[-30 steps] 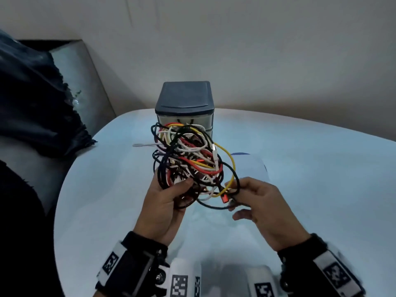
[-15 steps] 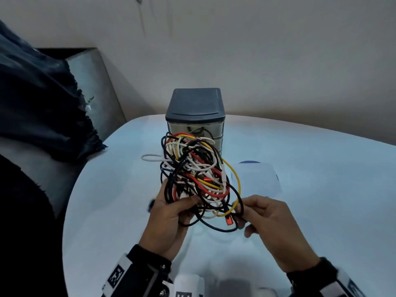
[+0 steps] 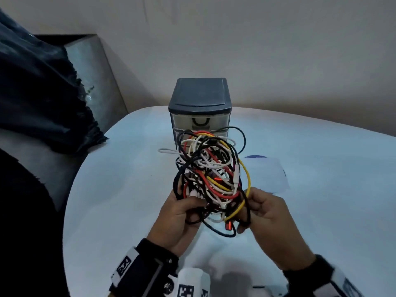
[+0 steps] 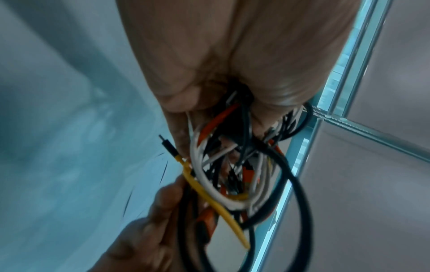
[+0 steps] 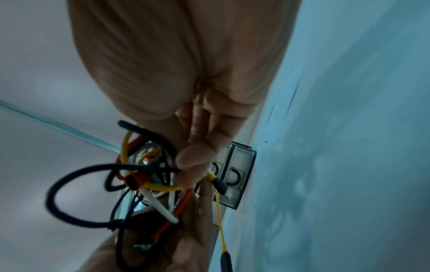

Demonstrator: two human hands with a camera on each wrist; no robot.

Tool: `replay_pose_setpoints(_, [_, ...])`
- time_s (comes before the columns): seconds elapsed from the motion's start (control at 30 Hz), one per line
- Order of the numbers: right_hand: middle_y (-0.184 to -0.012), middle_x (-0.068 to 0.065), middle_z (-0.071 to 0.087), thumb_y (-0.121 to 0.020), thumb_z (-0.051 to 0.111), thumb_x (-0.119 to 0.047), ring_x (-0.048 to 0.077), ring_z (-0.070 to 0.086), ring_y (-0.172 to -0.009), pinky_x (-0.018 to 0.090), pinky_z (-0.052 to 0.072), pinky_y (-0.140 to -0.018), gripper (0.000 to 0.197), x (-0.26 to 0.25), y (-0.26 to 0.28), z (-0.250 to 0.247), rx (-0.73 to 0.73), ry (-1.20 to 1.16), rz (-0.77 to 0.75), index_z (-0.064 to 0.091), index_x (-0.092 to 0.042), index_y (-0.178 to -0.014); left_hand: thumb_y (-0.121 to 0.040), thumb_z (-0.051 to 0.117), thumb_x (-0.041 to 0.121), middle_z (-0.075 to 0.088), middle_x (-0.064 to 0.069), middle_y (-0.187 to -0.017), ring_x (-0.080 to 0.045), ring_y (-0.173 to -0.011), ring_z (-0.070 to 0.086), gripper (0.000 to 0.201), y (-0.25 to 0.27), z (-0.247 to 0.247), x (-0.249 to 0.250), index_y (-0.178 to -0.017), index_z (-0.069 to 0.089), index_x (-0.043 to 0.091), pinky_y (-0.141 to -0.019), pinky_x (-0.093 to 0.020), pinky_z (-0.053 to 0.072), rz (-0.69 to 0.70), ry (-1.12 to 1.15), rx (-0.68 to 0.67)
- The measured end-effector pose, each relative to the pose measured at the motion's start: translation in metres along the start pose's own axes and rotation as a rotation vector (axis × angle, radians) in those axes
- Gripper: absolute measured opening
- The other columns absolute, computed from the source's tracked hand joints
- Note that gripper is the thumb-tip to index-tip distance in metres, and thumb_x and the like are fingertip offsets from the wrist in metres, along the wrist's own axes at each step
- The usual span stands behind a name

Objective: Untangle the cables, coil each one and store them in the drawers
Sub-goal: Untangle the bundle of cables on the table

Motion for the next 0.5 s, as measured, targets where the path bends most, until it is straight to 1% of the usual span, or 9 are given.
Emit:
replay_pose_setpoints(0.07, [-0.064,0.018,0.069,-0.074,0.069,-0.003,0.024,0.066,-0.057,0.027,0.048,-0.048,0.012,-0.002,0.002,0.001,0.015,-0.004,-0.029,0.062,0.005,-0.078,-0.060,0.061,-0.012,0.068,-0.022,-0.110,-0.034,-0.097,0.068,0.059,0.002,0.000,0.006,-0.115,0.068,0.007,-0.078,-0.039,0.058,0.002,0.063,-0.065])
replay_pose_setpoints(0.1, [-0.062,0.016,0.069,-0.072,0.067,-0.007,0.023,0.065,-0.056,0.028,0.047,-0.047,0.011,-0.005,0.003,0.001,0.022,0.023,-0.048,0.063,0.002,-0.076,-0.057,0.071,-0.006,0.068,-0.021,-0.112,-0.034,-0.099,0.068,0.065,0.004,0.000,0.010,-0.121,0.065,0.004,-0.081,-0.040,0.058,0.004,0.103,-0.087])
replay_pose_setpoints(0.17, [-0.060,0.011,0.068,-0.070,0.067,-0.011,0.019,0.062,-0.053,0.028,0.046,-0.047,0.003,-0.012,0.010,0.002,0.007,0.088,-0.102,0.067,-0.008,-0.069,-0.057,0.090,0.022,0.067,-0.019,-0.120,-0.033,-0.110,0.066,0.077,0.009,0.006,0.015,-0.126,0.063,0.003,-0.093,-0.045,0.055,0.004,0.137,-0.085])
replay_pose_setpoints(0.2, [-0.061,0.009,0.068,-0.070,0.069,-0.013,0.017,0.061,-0.053,0.028,0.046,-0.048,0.002,-0.017,0.015,0.005,-0.014,0.118,-0.122,0.069,-0.012,-0.068,-0.062,0.088,0.036,0.067,-0.017,-0.122,-0.032,-0.113,0.065,0.072,0.012,0.010,0.016,-0.124,0.066,0.006,-0.096,-0.045,0.053,0.005,0.131,-0.079])
replay_pose_setpoints(0.23, [-0.064,0.007,0.070,-0.072,0.070,-0.014,0.015,0.062,-0.055,0.028,0.048,-0.050,0.004,-0.021,0.019,0.008,-0.043,0.137,-0.135,0.073,-0.017,-0.070,-0.067,0.082,0.042,0.069,-0.016,-0.119,-0.030,-0.109,0.067,0.060,0.013,0.011,0.016,-0.116,0.072,0.008,-0.094,-0.045,0.054,0.000,0.121,-0.063])
replay_pose_setpoints(0.3, [-0.073,0.005,0.074,-0.079,0.074,-0.005,0.018,0.068,-0.065,0.029,0.052,-0.054,0.020,-0.028,0.024,0.006,-0.051,0.160,-0.164,0.078,-0.024,-0.076,-0.065,0.080,0.035,0.073,-0.016,-0.108,-0.030,-0.096,0.072,0.047,0.015,0.011,0.015,-0.103,0.077,0.009,-0.084,-0.044,0.059,-0.025,0.126,-0.040])
replay_pose_setpoints(0.33, [-0.077,0.005,0.075,-0.080,0.076,-0.005,0.019,0.070,-0.070,0.029,0.053,-0.054,0.020,-0.032,0.024,-0.002,0.002,0.144,-0.181,0.079,-0.024,-0.080,-0.058,0.086,0.031,0.073,-0.017,-0.106,-0.032,-0.092,0.072,0.053,0.016,0.010,0.015,-0.104,0.076,0.006,-0.080,-0.045,0.060,-0.033,0.148,-0.069])
replay_pose_setpoints(0.4, [-0.082,0.009,0.075,-0.078,0.081,-0.018,0.020,0.069,-0.071,0.029,0.050,-0.053,0.009,-0.042,0.021,-0.021,0.148,0.053,-0.177,0.078,-0.021,-0.086,-0.048,0.090,0.024,0.073,-0.021,-0.098,-0.036,-0.084,0.072,0.062,0.020,0.010,0.016,-0.103,0.074,0.001,-0.071,-0.047,0.060,-0.063,0.194,-0.126])
replay_pose_setpoints(0.5, [-0.088,0.008,0.074,-0.071,0.071,-0.041,0.019,0.064,-0.066,0.032,0.046,-0.049,0.033,-0.047,0.018,-0.031,0.224,0.052,-0.125,0.075,-0.024,-0.099,-0.042,0.091,0.024,0.073,-0.020,-0.084,-0.035,-0.072,0.072,0.058,0.025,0.011,0.013,-0.093,0.076,0.000,-0.070,-0.047,0.060,-0.104,0.175,-0.190])
Point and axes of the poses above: each hand's wrist, its own y-axis away from the middle knuckle, its own z-axis out of the palm, x = y × z, the point moved 5 cm from there along -y, towards the middle knuckle
